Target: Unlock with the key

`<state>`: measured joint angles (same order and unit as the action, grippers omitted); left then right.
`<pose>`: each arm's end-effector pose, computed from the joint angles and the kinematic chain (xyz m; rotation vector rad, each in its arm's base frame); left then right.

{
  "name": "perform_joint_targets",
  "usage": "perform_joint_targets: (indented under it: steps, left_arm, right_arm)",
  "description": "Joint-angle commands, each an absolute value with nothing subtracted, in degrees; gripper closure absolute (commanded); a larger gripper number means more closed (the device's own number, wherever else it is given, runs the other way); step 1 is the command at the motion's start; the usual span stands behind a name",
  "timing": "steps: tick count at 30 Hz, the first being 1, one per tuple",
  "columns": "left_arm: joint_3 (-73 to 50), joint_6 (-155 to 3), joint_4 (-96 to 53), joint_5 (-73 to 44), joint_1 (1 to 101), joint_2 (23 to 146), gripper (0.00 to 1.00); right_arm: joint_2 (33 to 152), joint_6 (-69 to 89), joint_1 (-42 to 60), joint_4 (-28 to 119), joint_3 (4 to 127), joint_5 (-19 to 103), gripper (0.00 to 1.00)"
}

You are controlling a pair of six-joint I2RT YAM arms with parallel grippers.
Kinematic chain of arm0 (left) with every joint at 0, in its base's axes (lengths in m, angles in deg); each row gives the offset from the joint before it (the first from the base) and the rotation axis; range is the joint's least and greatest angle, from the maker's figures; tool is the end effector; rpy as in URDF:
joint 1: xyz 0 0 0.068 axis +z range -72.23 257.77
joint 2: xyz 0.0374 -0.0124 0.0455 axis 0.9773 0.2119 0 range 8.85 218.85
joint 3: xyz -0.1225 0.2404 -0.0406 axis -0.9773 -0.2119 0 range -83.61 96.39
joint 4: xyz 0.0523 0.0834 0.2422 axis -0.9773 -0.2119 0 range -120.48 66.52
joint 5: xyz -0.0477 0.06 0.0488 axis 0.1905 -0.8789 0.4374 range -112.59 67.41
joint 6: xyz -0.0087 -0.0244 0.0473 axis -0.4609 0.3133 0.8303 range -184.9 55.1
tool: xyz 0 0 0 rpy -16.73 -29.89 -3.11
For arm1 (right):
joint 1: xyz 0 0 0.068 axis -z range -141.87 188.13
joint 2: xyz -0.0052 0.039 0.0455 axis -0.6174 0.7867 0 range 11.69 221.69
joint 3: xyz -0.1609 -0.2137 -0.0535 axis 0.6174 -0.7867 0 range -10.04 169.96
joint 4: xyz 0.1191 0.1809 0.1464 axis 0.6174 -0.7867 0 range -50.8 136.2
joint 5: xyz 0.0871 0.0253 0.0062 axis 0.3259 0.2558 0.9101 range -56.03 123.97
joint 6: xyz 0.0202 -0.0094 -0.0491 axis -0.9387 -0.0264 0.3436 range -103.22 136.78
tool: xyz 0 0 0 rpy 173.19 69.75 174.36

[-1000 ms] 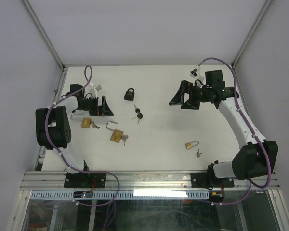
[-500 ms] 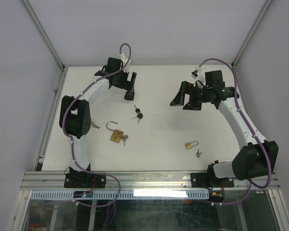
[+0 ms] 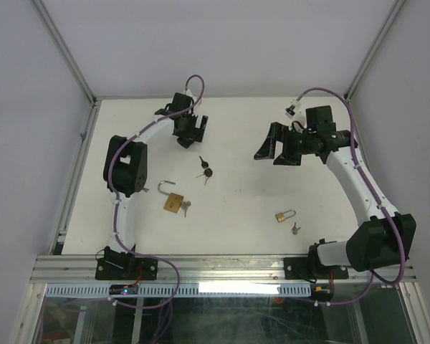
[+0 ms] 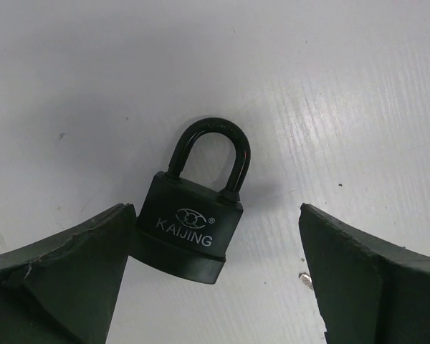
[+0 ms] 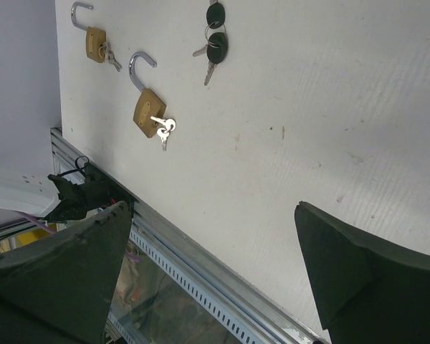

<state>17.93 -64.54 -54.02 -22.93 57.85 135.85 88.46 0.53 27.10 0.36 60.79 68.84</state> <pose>0.4582 -0.1657 0.1823 0.4470 2.5136 -0.1250 0.2643 0.0723 0.3237 -0.1561 2.4812 0.9561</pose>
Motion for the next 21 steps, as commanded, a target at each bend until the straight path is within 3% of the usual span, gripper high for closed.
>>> perform_joint_targets:
  steps: [1, 14, 18, 21]
  left_arm:
    - [19.1, -64.3, -52.5, -25.6, 57.5, 134.0, 0.01]
    - [15.7, -49.2, -53.3, -22.5, 59.2, 134.8, 0.02]
    - [16.1, -49.5, -53.9, -21.2, 60.2, 135.7, 0.16]
    - [16.7, -49.8, -53.9, -18.6, 60.3, 136.0, 0.39]
  right_arm:
    - [86.1, 2.0, 26.9, 0.5, 61.6, 68.4, 0.0]
    - [86.8, 4.1, 26.8, -0.6, 62.5, 69.7, 0.0]
    - [87.1, 4.5, 26.9, -0.6, 63.0, 70.2, 0.0]
    - [87.2, 4.8, 26.8, -0.6, 63.6, 70.2, 0.0]
